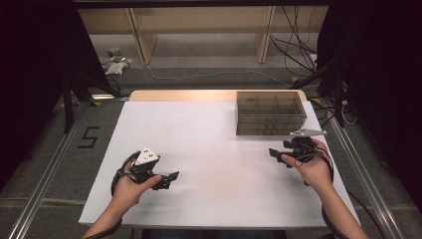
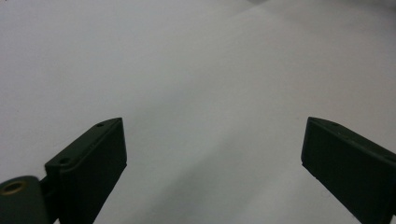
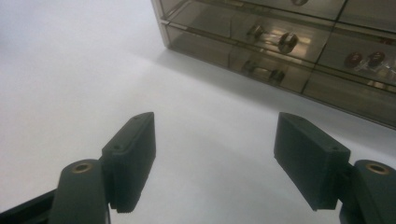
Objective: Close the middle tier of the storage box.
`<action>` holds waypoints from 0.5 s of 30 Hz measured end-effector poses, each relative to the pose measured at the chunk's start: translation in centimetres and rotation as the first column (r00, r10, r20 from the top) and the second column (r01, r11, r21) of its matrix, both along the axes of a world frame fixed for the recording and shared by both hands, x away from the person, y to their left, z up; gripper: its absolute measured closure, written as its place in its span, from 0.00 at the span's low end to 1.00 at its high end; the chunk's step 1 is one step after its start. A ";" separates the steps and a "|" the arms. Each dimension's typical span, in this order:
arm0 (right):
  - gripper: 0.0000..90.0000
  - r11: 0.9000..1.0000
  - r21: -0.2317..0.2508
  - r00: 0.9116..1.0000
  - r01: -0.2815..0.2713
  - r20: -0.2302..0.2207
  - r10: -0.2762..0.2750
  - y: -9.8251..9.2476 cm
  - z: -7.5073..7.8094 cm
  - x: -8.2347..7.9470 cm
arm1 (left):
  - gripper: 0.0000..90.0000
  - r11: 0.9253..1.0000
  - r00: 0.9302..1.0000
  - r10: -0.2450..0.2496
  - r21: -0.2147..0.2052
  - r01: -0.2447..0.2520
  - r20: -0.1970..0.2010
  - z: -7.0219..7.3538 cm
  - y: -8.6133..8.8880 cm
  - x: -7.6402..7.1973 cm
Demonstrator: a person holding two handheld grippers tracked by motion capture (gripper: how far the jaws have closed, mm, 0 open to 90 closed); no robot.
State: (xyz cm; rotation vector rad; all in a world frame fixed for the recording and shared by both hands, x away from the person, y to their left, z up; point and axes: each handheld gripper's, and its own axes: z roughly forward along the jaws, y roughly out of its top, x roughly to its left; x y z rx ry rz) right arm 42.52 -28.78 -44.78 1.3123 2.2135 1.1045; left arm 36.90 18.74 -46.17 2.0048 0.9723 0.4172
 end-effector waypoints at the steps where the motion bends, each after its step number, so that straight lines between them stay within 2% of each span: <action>1: 0.32 1.000 0.001 1.000 -0.004 0.003 0.004 0.0 0.0 -0.2 | 0.08 1.000 1.000 0.000 0.001 0.000 0.001 0.0 0.0 0.0; 15: 0.27 0.998 -0.008 0.997 -0.066 0.033 0.066 0.1 0.3 -2.9 | 0.08 1.000 1.000 -0.001 0.005 0.001 -0.003 -0.1 0.0 0.0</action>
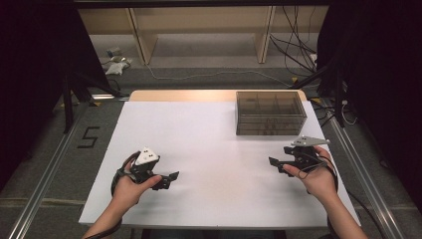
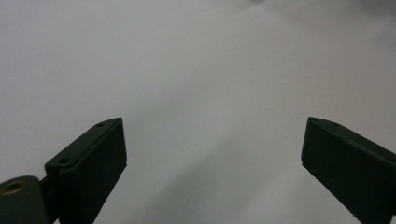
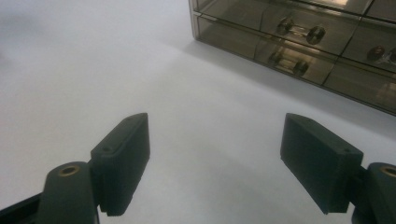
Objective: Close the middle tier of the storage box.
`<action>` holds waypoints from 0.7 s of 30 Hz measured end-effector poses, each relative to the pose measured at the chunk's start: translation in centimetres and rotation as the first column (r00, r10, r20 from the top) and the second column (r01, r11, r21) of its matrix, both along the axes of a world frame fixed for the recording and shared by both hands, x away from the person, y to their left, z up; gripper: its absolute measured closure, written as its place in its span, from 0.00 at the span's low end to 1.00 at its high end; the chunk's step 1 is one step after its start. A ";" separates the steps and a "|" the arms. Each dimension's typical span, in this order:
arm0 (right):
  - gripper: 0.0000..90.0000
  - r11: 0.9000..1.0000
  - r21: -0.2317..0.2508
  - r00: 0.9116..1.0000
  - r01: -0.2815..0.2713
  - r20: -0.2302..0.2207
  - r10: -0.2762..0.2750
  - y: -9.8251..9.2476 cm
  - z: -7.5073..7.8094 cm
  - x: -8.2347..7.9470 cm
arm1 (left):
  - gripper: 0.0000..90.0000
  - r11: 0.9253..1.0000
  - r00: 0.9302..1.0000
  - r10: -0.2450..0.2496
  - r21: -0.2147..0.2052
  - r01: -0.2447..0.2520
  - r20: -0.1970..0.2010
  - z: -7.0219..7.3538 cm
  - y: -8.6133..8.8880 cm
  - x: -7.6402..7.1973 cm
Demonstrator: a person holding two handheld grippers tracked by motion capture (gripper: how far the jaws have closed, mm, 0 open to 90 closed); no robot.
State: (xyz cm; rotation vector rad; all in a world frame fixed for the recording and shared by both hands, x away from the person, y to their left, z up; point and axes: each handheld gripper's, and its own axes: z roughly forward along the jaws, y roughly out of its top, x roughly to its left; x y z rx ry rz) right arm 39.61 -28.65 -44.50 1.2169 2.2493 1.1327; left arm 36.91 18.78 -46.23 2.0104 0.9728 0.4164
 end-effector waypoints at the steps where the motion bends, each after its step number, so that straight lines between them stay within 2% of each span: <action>1: 0.27 1.000 0.002 1.000 -0.002 0.000 0.002 0.0 0.0 -0.2 | 0.08 1.000 1.000 0.000 0.000 0.000 -0.001 0.0 0.0 0.0; 13: 0.27 0.999 0.008 1.000 -0.031 0.000 0.031 -0.2 -0.1 -2.5 | 0.08 1.000 1.000 0.005 -0.005 -0.005 -0.003 0.0 0.0 0.0; 21: 0.26 0.997 0.001 0.997 -0.071 0.003 0.071 -0.3 -0.4 -3.9 | 0.08 1.000 1.000 0.006 -0.001 -0.006 -0.002 0.0 0.1 0.0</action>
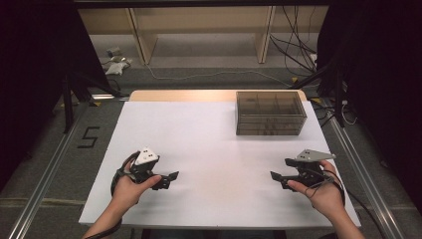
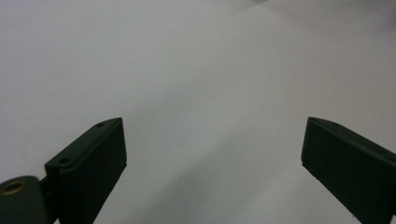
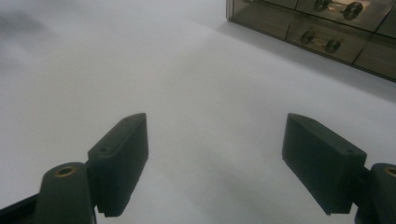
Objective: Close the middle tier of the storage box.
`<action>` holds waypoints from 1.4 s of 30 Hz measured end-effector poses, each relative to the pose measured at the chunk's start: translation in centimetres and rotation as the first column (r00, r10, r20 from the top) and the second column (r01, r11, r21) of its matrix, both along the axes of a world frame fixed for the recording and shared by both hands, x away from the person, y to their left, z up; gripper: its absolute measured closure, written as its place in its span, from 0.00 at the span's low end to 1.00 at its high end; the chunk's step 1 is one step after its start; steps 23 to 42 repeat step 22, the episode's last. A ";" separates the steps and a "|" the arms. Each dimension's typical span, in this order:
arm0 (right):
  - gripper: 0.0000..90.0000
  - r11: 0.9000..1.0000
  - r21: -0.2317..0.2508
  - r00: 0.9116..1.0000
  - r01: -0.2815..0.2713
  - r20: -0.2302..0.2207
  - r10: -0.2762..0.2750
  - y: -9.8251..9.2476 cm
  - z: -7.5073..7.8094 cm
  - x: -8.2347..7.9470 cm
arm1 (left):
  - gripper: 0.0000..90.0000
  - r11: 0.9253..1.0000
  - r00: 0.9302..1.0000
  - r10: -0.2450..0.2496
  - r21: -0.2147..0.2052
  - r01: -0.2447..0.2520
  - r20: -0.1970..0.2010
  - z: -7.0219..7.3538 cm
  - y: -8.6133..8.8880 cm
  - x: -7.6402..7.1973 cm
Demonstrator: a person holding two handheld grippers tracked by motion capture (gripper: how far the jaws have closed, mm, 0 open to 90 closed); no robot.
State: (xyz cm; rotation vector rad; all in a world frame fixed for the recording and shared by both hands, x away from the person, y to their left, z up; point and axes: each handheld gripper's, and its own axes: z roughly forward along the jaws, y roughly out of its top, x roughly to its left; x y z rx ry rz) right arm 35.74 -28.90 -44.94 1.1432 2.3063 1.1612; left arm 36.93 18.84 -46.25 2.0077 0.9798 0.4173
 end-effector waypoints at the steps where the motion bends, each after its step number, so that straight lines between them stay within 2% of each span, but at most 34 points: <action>1: 0.26 1.000 0.001 1.000 -0.001 -0.001 0.001 0.0 0.0 -0.2 | 0.08 1.000 1.000 0.002 -0.001 -0.002 0.000 0.0 0.0 0.0; 12: 0.25 1.000 -0.006 1.000 -0.020 0.002 0.020 0.2 -0.1 -1.3 | 0.08 1.000 1.000 0.006 0.001 -0.006 0.007 0.2 0.3 0.0; 42: 0.24 0.999 -0.013 0.999 -0.033 0.013 0.033 0.5 -0.1 -1.2 | 0.08 1.000 1.000 0.005 0.001 -0.005 0.008 0.1 0.3 0.0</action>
